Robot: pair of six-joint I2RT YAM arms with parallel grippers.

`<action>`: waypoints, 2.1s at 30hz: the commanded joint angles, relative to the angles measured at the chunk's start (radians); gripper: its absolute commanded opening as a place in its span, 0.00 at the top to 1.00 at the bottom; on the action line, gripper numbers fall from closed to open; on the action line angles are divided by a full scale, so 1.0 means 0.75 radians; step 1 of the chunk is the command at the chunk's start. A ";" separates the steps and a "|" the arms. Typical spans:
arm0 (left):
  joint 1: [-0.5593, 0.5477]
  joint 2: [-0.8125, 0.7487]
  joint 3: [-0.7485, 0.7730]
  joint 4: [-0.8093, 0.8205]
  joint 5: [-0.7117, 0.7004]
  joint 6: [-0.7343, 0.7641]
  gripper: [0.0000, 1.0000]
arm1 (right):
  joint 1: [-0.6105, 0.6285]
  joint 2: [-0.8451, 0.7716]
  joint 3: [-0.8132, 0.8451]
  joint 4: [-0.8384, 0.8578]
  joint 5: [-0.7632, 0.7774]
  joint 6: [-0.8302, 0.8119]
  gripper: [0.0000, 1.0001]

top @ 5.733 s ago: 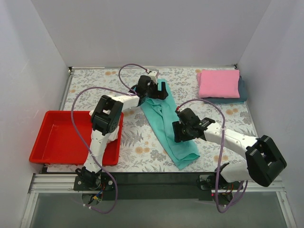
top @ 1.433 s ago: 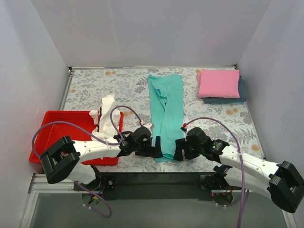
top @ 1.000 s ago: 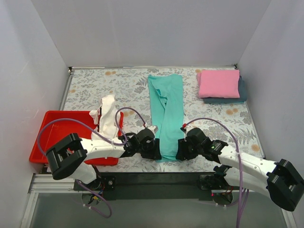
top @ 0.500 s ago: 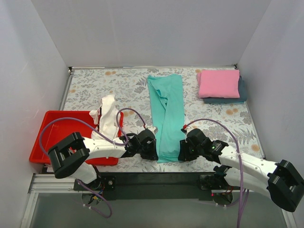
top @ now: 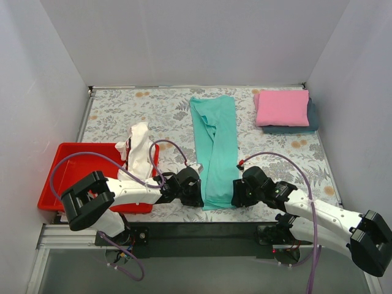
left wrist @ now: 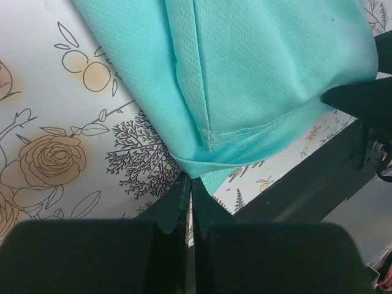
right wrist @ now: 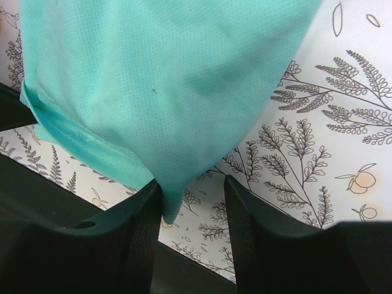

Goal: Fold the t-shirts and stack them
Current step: Fold the tshirt

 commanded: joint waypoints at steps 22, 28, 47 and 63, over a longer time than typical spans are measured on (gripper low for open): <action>-0.007 -0.068 -0.043 -0.203 -0.105 0.012 1.00 | 0.003 -0.101 0.015 -0.164 0.027 0.023 0.99; -0.007 -0.115 -0.053 -0.207 -0.095 0.024 1.00 | 0.013 -0.083 0.031 -0.205 -0.002 0.025 0.99; 0.135 -0.250 0.047 -0.011 -0.107 0.084 1.00 | 0.033 0.103 0.325 -0.187 0.182 -0.083 0.99; 0.506 0.089 0.360 0.237 0.050 0.364 1.00 | -0.214 0.541 0.790 -0.066 0.266 -0.431 0.99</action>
